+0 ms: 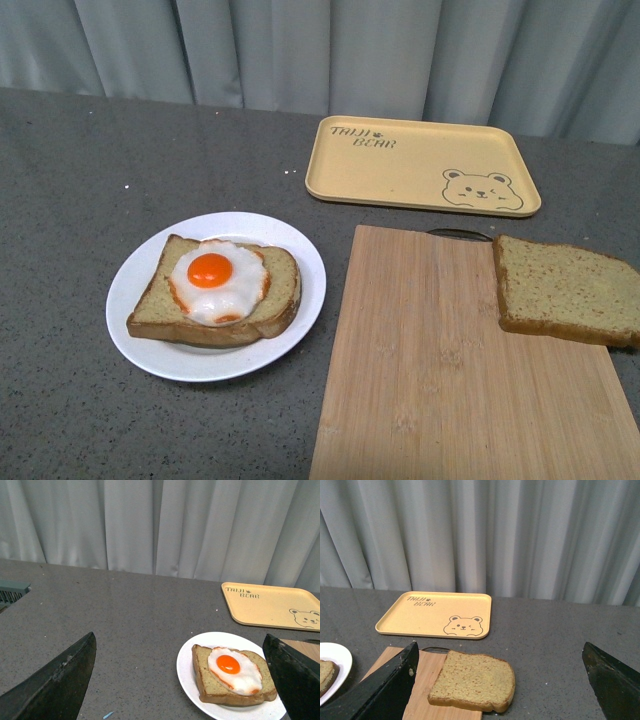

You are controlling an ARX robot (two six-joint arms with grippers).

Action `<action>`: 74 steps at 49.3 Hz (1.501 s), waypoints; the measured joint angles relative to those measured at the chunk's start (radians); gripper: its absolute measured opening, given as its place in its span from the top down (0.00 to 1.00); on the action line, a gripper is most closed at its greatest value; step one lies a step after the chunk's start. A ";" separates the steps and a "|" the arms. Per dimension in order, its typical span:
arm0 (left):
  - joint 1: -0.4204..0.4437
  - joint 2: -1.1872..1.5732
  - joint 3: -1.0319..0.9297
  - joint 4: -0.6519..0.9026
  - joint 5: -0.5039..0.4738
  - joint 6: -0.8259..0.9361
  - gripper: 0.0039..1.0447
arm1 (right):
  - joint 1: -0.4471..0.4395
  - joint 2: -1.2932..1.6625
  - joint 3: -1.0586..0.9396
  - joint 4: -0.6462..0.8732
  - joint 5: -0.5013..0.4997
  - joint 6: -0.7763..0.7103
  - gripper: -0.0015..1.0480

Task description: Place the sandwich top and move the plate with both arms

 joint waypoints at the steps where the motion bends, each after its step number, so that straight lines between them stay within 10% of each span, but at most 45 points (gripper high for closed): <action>1: 0.000 0.000 0.000 0.000 0.000 0.000 0.06 | 0.000 0.000 0.000 0.000 0.000 0.000 0.09; 74: 0.000 0.000 0.000 0.000 0.000 0.000 0.06 | 0.000 0.000 0.000 0.000 0.000 0.000 0.09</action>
